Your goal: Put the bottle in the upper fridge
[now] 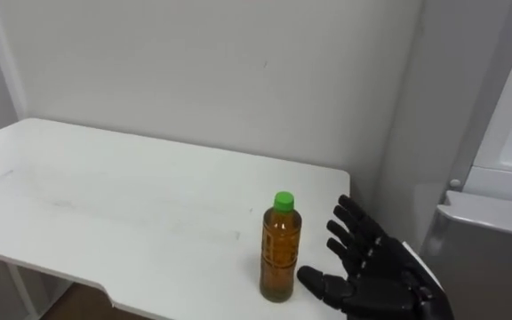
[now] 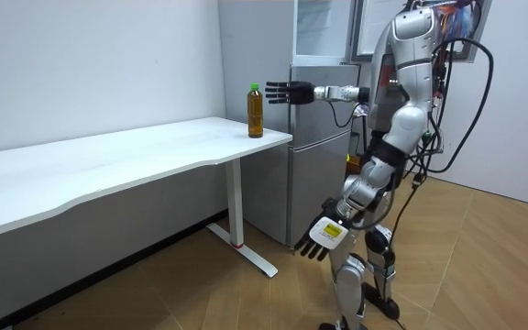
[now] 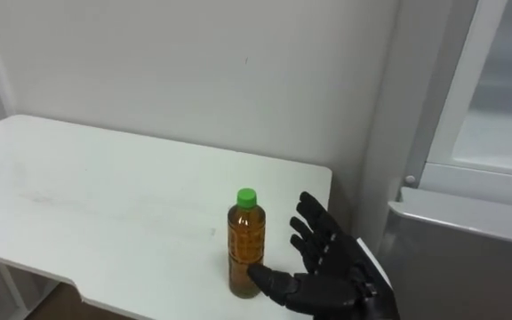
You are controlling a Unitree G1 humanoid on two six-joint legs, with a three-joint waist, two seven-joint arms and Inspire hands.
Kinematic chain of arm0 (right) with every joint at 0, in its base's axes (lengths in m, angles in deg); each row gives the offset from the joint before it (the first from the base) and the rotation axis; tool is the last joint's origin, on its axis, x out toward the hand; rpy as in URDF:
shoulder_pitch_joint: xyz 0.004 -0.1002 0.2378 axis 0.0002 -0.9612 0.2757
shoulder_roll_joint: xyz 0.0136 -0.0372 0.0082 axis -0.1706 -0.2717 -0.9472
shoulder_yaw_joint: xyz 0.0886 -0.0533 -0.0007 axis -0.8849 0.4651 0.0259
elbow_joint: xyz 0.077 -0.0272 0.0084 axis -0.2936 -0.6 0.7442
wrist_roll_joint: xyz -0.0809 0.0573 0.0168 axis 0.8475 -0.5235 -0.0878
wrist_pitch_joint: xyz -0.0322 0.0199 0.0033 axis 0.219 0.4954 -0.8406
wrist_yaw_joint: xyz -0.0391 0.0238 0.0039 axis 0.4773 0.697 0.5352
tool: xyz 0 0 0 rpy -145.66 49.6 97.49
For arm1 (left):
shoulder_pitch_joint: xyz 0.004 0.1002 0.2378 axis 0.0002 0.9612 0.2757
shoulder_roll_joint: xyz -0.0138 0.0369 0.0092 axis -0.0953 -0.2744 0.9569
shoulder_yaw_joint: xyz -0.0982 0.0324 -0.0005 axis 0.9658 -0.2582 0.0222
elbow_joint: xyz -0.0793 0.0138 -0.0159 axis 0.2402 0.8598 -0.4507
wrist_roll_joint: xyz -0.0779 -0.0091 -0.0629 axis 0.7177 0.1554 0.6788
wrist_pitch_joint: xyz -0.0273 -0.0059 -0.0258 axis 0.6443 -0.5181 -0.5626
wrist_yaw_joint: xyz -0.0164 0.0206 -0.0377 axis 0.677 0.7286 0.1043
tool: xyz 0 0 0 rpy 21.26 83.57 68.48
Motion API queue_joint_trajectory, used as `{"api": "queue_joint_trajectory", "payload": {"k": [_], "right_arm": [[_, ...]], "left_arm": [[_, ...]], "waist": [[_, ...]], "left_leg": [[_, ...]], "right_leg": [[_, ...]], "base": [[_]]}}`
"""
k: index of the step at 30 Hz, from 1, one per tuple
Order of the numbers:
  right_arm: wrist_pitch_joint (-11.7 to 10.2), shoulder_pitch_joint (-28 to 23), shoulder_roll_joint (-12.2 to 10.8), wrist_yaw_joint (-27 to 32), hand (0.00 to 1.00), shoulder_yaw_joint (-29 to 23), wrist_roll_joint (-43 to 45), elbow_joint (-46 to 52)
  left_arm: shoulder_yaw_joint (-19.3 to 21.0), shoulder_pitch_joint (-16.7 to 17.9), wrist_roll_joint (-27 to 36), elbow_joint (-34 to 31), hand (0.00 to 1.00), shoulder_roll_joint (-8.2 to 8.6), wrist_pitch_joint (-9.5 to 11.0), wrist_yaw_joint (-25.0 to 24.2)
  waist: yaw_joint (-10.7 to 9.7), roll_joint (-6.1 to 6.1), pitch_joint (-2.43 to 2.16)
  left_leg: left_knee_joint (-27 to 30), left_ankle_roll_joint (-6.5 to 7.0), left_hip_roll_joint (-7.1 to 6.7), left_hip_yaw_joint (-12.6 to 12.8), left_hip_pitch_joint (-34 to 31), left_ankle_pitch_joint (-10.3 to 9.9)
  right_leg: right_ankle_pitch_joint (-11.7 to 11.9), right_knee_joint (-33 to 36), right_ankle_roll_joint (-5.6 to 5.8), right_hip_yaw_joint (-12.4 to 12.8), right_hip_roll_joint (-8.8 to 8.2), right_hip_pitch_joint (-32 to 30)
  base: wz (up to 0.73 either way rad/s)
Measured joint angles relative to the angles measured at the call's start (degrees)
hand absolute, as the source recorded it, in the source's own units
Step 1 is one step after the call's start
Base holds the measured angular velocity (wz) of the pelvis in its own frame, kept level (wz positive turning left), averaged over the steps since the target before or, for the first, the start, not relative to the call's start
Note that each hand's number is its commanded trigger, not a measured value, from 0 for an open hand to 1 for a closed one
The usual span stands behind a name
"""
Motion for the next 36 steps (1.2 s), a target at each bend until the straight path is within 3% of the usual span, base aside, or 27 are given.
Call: {"api": "queue_joint_trajectory", "payload": {"k": [12,31,36], "right_arm": [[0.0,6.0,-0.1,5.9,0.00,0.1,1.5,-7.7],[0.0,6.2,-0.1,7.1,0.00,0.3,1.5,-9.5],[0.0,6.6,-0.1,7.0,0.00,2.5,1.9,-9.5]], "left_arm": [[1.1,-0.3,-1.1,-0.1,0.00,-0.01,-0.2,0.0],[2.5,-0.2,-3.7,0.0,0.00,-1.27,-0.7,1.2],[2.5,0.2,-7.4,0.3,0.00,-2.23,-2.5,2.0]], "waist": [[1.4,-0.02,0.18],[3.2,-0.78,0.59],[3.4,-0.79,0.56]], "left_leg": [[0.0,0.18,-0.51,-1.4,-0.7,0.1],[0.3,0.15,-0.72,-2.9,-1.6,0.2],[0.4,0.15,-0.72,-3.0,-1.7,0.2]], "right_leg": [[0.0,0.0,0.00,-0.5,-0.16,0.0],[0.0,0.0,0.00,-1.8,-0.13,-0.2],[0.0,0.0,0.00,-2.0,-0.12,-0.1]], "base": [[0.06],[0.04],[0.00]]}}
